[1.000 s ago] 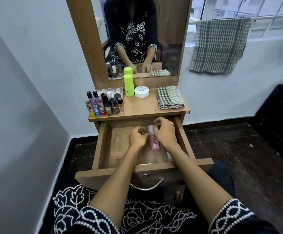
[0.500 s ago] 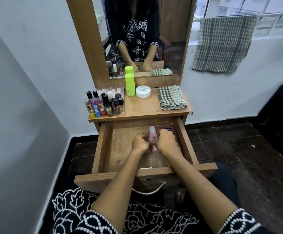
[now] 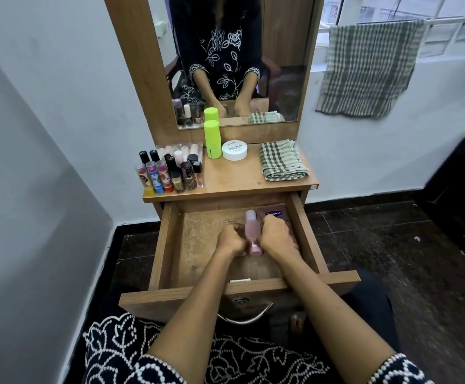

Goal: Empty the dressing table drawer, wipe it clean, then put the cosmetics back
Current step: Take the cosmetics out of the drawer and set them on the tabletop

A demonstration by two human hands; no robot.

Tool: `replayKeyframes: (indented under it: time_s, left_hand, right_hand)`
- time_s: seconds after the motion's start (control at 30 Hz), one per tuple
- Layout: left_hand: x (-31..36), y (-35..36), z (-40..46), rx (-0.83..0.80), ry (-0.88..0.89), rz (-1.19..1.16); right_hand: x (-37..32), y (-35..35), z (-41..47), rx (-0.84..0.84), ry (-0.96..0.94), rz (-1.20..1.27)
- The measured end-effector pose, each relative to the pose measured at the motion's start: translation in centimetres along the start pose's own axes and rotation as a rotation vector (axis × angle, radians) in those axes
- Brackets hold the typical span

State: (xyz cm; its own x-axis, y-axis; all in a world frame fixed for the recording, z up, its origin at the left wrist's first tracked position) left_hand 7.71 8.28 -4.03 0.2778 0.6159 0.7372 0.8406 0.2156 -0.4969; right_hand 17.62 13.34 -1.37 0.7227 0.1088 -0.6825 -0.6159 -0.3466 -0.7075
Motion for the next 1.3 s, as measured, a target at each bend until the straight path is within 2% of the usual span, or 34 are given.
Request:
replayKeyframes:
  time_s: [0.27,0.43,0.63,0.77,0.93,1.03,1.3]
  left_hand:
    - [0.5,-0.6,-1.3,-0.034,0.011,-0.045]
    - [0.8,-1.7,-3.4,-0.059,0.021,-0.16]
    - [2.0,-3.9,-8.3,-0.011,0.081,-0.21]
    - [4.3,-5.8,-10.9,0.162,0.194,-0.104]
    - [8.4,-8.6,-10.7,0.329,0.297,-0.045]
    - [10.7,-10.1,-8.9,0.366,0.317,0.011]
    - [12.7,-10.6,-4.9,0.388,0.259,0.402]
  right_hand:
    - [-0.2,-0.3,-0.2,-0.092,0.031,0.133]
    - [-0.6,-1.3,-1.1,-0.117,0.039,0.217]
    - [-2.1,-3.4,-5.0,-0.143,-0.019,0.363]
    - [-4.3,-5.4,-6.6,-0.111,-0.121,0.512]
    - [-8.1,-7.1,-4.0,-0.083,-0.148,0.688]
    - [-10.3,-7.4,-1.4,-0.056,-0.165,0.707]
    - [-12.0,-5.1,4.3,0.024,-0.123,0.619]
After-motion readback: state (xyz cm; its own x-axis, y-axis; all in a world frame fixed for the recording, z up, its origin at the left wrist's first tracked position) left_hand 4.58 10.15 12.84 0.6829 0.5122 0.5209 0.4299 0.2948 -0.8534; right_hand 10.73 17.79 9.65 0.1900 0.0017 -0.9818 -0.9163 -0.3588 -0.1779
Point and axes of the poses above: each hand's wrist, its own z-axis towards the middle knuckle, its own y-axis out of the palm, x = y × z, the point moved 4 cm from there along z, towards the middle knuckle, and after that the axes turned 12 degrees about z, right-handed, at the moved point
